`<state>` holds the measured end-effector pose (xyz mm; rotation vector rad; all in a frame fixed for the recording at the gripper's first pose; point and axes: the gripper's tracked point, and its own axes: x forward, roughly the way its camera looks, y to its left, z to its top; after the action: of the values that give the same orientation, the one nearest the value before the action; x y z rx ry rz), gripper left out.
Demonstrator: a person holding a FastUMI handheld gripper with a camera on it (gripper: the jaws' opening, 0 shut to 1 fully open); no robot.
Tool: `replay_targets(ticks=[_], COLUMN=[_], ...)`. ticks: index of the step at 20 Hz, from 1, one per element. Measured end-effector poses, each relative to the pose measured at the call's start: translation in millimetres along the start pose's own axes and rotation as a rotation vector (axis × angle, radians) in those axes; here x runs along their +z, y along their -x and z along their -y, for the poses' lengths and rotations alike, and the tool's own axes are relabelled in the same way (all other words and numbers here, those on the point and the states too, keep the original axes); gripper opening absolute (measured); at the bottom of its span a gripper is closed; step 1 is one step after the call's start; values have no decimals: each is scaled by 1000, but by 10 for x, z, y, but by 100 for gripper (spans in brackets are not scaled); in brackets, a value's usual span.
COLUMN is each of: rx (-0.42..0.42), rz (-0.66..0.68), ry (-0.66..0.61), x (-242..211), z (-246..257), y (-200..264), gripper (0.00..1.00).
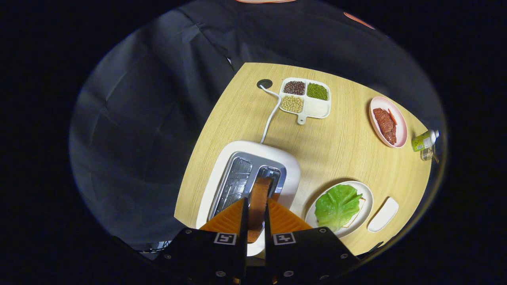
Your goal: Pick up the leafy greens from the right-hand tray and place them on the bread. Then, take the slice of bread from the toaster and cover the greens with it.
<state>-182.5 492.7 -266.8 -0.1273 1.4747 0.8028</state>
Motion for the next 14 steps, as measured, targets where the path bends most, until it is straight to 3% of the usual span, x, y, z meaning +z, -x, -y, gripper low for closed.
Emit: replay_targets(ticks=[3,14], rx=[48,214], rz=[23,191], ry=[-25,-58], x=[18,162], z=[7,199], y=[101,856], gripper=[11,10])
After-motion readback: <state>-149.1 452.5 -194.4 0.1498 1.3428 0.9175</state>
